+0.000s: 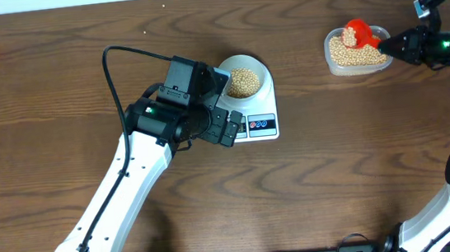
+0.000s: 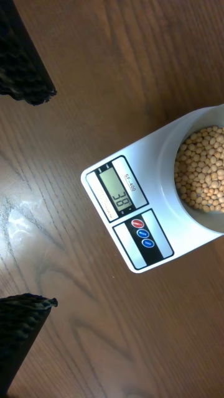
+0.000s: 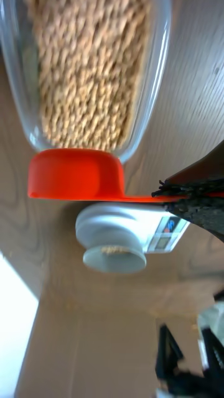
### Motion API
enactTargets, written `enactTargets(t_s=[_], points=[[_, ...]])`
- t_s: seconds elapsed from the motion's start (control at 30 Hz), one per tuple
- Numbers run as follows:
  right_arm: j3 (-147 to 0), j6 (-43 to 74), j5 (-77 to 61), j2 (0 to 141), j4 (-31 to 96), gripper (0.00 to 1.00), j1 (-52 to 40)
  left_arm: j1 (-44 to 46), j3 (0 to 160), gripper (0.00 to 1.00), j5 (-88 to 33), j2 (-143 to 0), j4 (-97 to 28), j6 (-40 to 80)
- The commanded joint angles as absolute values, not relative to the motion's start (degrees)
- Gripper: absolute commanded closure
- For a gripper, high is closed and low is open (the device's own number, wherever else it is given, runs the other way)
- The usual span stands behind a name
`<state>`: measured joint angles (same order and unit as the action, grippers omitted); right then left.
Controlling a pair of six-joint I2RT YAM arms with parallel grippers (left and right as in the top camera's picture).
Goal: Scoop item into bowl and weigh 50g on scale
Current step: 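Scoop soybeans and carry the scoop with the right gripper over the bowl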
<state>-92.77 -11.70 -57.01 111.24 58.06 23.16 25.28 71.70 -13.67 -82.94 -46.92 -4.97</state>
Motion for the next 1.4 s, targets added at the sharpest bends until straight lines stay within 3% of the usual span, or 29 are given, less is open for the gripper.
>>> enactTargets(t_s=[0.0,0.63,0.93,1.37], points=[[-92.9,-13.0,-66.3,112.1,58.2,0.99,22.4,25.2,71.4,0.00,-14.4,-83.1,-47.1,-6.0],[-92.9,-12.3,-70.3,112.1,56.4,0.99,8.0,25.2,71.4,0.00,-14.4,-83.1,-47.1,-6.0],[-92.9,-4.9,-63.7,112.1,49.6,0.99,-0.1,25.2,71.4,0.01,-14.3,-83.1,-47.1,-6.0],[-93.0,-4.8,-51.7,112.1,49.6,0.99,-8.9,25.2,71.4,0.00,-14.4,-83.1,-47.1,-6.0]])
